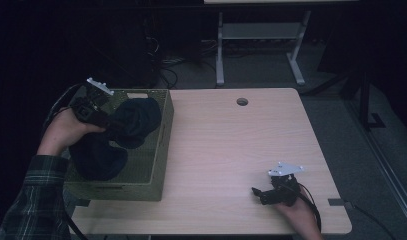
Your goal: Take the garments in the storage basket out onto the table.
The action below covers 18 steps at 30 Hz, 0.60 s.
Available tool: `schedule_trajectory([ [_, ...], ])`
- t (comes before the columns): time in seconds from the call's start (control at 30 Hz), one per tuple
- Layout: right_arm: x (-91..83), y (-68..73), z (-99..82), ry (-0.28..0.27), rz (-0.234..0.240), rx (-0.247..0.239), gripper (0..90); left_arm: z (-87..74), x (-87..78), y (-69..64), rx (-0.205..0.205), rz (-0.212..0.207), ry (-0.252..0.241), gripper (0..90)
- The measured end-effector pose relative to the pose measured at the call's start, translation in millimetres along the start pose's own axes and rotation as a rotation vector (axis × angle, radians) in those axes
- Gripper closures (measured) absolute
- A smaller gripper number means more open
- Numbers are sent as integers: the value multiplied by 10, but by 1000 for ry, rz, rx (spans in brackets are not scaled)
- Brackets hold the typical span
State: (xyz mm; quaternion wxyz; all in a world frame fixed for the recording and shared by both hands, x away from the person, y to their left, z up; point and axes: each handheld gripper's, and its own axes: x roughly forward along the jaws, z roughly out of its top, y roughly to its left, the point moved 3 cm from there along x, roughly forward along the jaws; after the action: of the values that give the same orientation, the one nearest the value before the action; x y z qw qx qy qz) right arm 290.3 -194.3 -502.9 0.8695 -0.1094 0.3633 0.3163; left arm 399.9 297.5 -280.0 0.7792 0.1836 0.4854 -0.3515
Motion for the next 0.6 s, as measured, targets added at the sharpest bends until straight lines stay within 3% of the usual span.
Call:
schedule_trajectory([
  [0.6, 1, 0, 0, -1, 0, 0, 68, 265, -205, -244, 56, -10, -38, 670],
])
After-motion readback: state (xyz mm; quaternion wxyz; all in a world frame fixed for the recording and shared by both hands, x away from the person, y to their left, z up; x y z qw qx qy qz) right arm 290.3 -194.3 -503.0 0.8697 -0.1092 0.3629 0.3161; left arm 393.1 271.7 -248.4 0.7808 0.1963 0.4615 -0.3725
